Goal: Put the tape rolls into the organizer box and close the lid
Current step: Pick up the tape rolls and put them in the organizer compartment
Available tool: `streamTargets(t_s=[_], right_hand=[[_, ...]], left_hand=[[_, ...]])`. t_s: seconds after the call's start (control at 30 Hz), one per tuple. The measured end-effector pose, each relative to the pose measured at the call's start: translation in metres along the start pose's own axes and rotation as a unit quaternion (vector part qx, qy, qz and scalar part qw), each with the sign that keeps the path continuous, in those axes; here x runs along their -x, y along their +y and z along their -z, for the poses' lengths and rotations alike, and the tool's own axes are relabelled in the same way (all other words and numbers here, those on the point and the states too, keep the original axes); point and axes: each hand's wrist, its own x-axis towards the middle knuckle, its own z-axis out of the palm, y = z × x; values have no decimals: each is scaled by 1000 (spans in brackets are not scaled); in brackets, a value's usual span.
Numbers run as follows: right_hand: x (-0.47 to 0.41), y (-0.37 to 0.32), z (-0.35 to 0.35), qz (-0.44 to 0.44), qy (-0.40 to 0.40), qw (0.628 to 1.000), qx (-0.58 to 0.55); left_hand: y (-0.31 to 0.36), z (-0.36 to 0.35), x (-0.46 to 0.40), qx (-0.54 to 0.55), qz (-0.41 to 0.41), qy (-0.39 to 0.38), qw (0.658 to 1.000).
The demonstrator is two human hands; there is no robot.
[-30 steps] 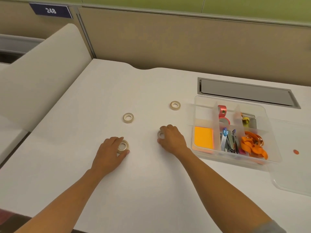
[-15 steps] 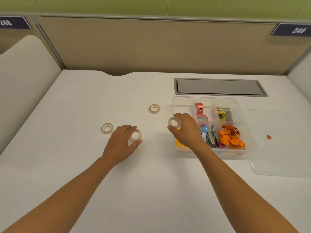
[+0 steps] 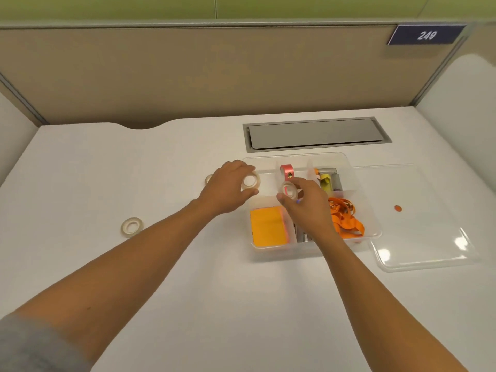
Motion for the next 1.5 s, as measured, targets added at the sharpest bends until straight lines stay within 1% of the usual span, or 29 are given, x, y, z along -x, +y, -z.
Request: streamTargets(t_s=[0.07,0.2,0.27,0.6,0.7,0.77,0.83,0.9,0.97,1.03,1.07,1.13,1.23,1.37,1.5], right_hand=[[-2,3,1,-4,5,1000,-5],[-8,5,2,-6,10,1000,-6],[-12,5,2,-7,13,1000,-5],[-22,10,-6,1,8,1000,-5],[-24,12,-11,-1,5,1000,1],[-24,12,-13,0,4,1000,3],[-25,11,-15,1,0,1000,4],[-26,10,-15,3,-7,1000,4],[-29,7,-14,10,-15,1000,4],[-33,2,-14,16,-30,999,8],[-36,-1,-14,19,-41,999,15],[-44,-6,-17,22,-67,997,33],[-57,-13,-23,29,-118,989,87],[-76,-20,-35,7,-204,967,152],[-91,-29,-44,-6,-265,943,199]], left_hand=[[3,-3,-20,-24,3,-18,1000],[8,-15,-52,-105,-24,-63,992],[9,-22,-64,-132,-34,-73,988],[7,-50,-84,-220,-47,-74,972],[6,-52,-84,-252,-42,-56,965],[5,-50,-83,-252,-41,-39,966],[5,-47,-80,-216,-39,-26,975],[4,-43,-76,-151,-14,2,988],[3,-39,-68,-75,31,61,995],[1,-36,-57,12,84,111,990],[1,-36,-51,60,111,121,985],[-1,-37,-41,145,165,115,969],[-5,-39,-32,217,228,87,945],[-9,-36,-24,292,264,54,918],[-7,-32,-22,321,279,35,904]])
